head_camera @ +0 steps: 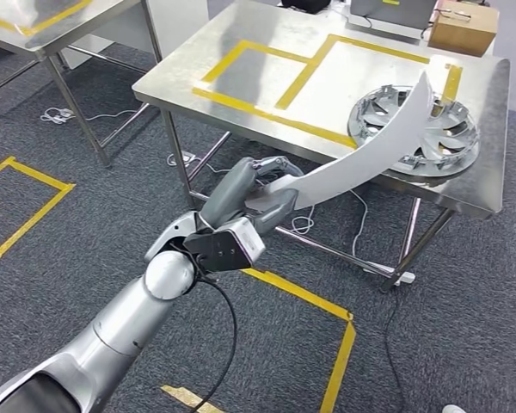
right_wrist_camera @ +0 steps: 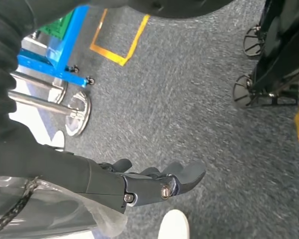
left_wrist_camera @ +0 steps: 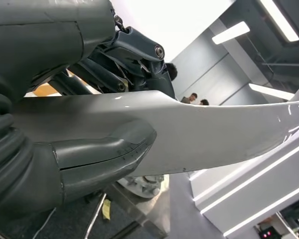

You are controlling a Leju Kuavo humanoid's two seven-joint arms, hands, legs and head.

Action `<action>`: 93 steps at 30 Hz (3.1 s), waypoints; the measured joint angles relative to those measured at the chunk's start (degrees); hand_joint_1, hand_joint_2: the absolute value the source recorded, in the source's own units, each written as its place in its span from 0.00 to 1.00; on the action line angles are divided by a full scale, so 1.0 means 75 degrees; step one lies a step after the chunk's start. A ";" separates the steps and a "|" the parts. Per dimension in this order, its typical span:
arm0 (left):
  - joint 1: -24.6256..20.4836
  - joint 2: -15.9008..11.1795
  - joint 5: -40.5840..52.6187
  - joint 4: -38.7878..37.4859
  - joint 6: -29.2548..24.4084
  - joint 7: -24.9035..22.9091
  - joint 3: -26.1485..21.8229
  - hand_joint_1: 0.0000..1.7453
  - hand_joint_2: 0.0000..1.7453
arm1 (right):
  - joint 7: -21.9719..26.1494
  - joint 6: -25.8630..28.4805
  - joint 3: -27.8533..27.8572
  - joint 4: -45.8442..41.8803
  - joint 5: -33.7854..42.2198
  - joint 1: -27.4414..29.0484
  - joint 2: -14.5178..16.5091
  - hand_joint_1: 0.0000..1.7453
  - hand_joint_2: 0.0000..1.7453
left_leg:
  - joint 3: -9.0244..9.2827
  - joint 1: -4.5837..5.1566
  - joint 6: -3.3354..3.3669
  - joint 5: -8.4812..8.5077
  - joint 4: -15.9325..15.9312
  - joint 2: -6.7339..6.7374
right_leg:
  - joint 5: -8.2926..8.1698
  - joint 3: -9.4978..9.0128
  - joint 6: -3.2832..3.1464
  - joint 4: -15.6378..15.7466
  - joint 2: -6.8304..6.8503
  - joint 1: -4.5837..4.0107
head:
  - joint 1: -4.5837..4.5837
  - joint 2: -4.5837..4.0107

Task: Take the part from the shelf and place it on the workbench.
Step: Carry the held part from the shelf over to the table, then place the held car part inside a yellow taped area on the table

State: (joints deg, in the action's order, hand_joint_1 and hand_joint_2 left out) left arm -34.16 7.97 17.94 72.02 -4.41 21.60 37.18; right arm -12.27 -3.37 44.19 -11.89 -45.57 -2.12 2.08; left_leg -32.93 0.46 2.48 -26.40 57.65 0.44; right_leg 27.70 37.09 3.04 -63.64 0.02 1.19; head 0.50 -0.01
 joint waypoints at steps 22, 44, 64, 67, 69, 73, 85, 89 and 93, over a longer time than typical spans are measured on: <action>0.0077 0.0017 -0.0013 0.0133 -0.0590 0.0078 -0.0325 1.00 1.00 | 0.0192 -0.0036 0.0023 0.0021 -0.0307 -0.0027 0.0087 0.00 1.00 | -0.0224 0.0073 0.0082 0.0223 -0.0135 -0.0074 | 0.0532 -0.1270 -0.0138 0.0437 -0.0062 -0.0020 | -0.0085 0.0000; 0.0275 0.0047 -0.0342 0.0192 -0.0853 0.0107 -0.0463 1.00 1.00 | 0.0197 -0.0015 0.0044 0.0076 -0.0425 0.0027 0.0127 0.00 1.00 | -0.0885 -0.0050 -0.0314 -0.1652 0.1813 -0.0077 | 0.0104 -0.0580 -0.0399 0.0671 -0.0054 0.0002 | -0.0124 0.0001; 0.0268 0.0136 -0.0255 0.0095 -0.1246 -0.0063 -0.0501 1.00 1.00 | 0.0197 0.0015 0.0066 0.0096 -0.0591 -0.0056 0.0188 0.00 1.00 | -0.0375 -0.0030 -0.0192 0.0134 0.0142 -0.0175 | 0.0057 -0.0355 0.0037 0.0644 -0.0073 0.0058 | -0.0093 0.0001; 0.0247 0.0128 -0.0213 0.0039 -0.1269 -0.0091 -0.0502 1.00 1.00 | 0.0197 0.0016 0.0085 0.0096 -0.0607 -0.0055 0.0187 0.00 1.00 | -0.0402 -0.0039 -0.0269 0.0051 0.0239 -0.0157 | 0.0062 -0.0398 -0.0150 0.0652 -0.0081 0.0055 | -0.0120 0.0001; 0.0224 0.0122 -0.0206 0.0022 -0.1270 -0.0094 -0.0504 1.00 1.00 | 0.0197 0.0016 0.0108 0.0096 -0.0610 -0.0059 0.0187 0.00 1.00 | -0.0621 -0.0055 -0.0344 -0.0271 0.0773 -0.0135 | 0.0069 -0.0436 -0.0239 0.0668 -0.0068 0.0071 | -0.0147 0.0001; 0.0232 0.0087 -0.0183 -0.0044 -0.1279 -0.0123 -0.0502 1.00 1.00 | 0.0197 0.0012 0.0138 0.0096 -0.0611 -0.0068 0.0187 0.00 1.00 | -0.1345 -0.0069 -0.0369 -0.0828 0.2348 -0.0126 | 0.0103 -0.0478 -0.0303 0.0667 -0.0057 0.0044 | -0.0165 0.0001; -0.1221 -0.0055 0.2153 -0.2845 -0.2330 -0.1432 -0.0795 1.00 1.00 | 0.0308 -0.0066 0.0182 0.0095 -0.0822 -0.0117 0.0189 0.00 1.00 | -0.0323 -0.0029 0.0000 0.0166 0.0050 -0.0114 | 0.0619 -0.0048 -0.0057 -0.0131 -0.0039 -0.0017 | -0.0125 0.0001; -0.1474 -0.0052 0.2604 -0.3584 -0.2239 -0.1822 -0.0816 1.00 1.00 | 0.0319 -0.0069 0.0187 0.0095 -0.0888 -0.0102 0.0190 0.00 1.00 | -0.0325 0.0004 0.0034 0.0146 0.0067 -0.0111 | 0.0846 0.0584 0.0000 -0.1248 -0.0036 -0.0012 | -0.0120 0.0001; -0.1786 -0.0046 0.2658 -0.4116 -0.2118 -0.1866 -0.0916 1.00 1.00 | 0.0322 -0.0076 0.0195 0.0095 -0.0922 -0.0118 0.0187 0.00 1.00 | -0.0356 0.0031 -0.0046 0.0091 0.0164 -0.0127 | 0.0034 -0.0219 -0.0046 0.0430 -0.0019 -0.0013 | -0.0120 0.0001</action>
State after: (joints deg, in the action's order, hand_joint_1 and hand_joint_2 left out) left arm -47.56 7.63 37.88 41.15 -20.30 7.61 30.32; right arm -9.86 -3.93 45.65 -11.18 -52.48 -3.00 3.48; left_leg -35.60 0.69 2.13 -25.72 58.88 -0.52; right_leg 27.95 35.44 2.70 -60.42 -0.12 1.09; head -0.40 0.00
